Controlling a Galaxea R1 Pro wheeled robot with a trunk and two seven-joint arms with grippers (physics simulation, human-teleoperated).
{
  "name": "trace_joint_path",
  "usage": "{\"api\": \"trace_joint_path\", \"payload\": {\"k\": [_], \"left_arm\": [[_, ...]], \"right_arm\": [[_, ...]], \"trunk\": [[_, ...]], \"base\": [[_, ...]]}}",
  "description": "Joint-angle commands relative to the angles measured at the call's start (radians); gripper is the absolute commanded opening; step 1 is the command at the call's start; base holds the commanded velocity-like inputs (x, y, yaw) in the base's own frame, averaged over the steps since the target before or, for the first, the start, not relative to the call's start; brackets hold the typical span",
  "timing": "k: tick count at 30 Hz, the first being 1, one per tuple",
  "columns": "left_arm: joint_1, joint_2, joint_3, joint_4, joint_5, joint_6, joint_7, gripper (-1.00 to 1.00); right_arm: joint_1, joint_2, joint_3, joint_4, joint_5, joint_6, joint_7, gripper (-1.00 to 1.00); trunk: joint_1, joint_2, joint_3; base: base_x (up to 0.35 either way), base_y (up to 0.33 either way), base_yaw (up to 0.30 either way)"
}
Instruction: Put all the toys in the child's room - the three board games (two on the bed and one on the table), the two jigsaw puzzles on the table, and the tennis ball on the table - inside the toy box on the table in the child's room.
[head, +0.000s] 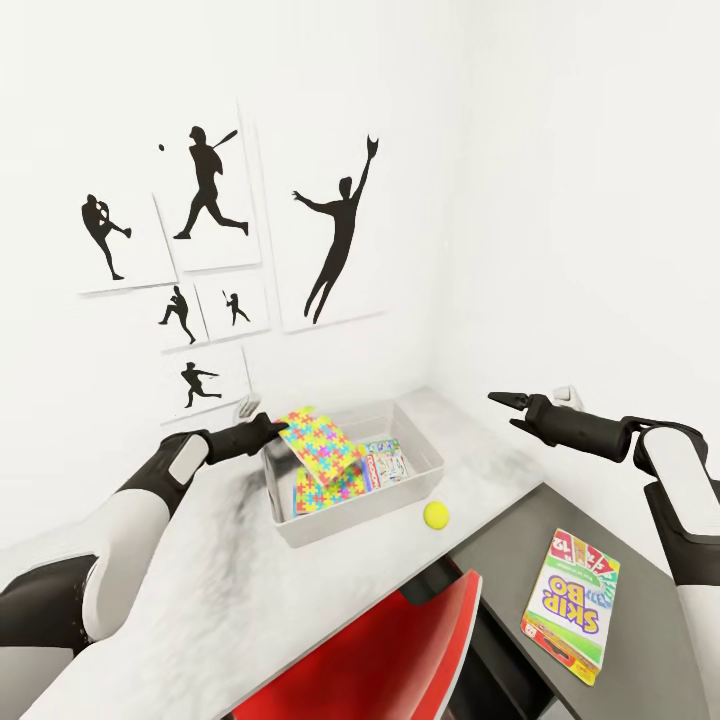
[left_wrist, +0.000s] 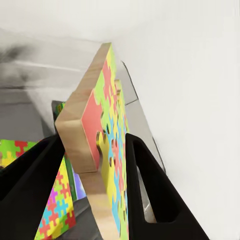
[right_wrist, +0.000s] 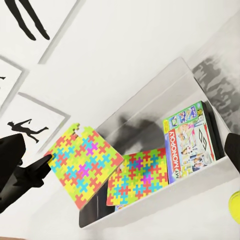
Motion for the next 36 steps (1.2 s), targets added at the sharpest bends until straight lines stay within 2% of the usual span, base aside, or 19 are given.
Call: {"api": "trace_joint_path", "payload": {"k": [1, 5, 14, 36], "left_arm": [[-0.001, -0.001, 0.005, 0.002, 0.0, -0.001, -0.002, -1.0], [-0.001, -0.001, 0.0, 0.018, -0.003, -0.012, -0.001, -1.0], [-0.001, -0.001, -0.057, 0.08, -0.004, -0.059, -0.001, -1.0], [-0.001, -0.001, -0.063, 0.088, -0.006, -0.099, -0.001, -1.0]], "right_arm": [[-0.001, 0.0, -0.001, 0.0, -0.005, 0.004, -0.005, 1.0], [-0.001, 0.0, -0.001, 0.0, -0.004, 0.004, -0.005, 1.0], [-0.001, 0.0, -0.002, 0.0, -0.004, 0.004, -0.004, 1.0], [0.0, 0.0, -0.002, 0.0, -0.004, 0.004, -0.004, 1.0]], "trunk": [[0.001, -0.002, -0.002], [0.001, -0.002, -0.002], [0.001, -0.002, -0.002], [0.001, -0.002, -0.002]], "base": [[0.0, 0.0, 0.0], [0.0, 0.0, 0.0], [0.0, 0.0, 0.0], [0.0, 0.0, 0.0]]}}
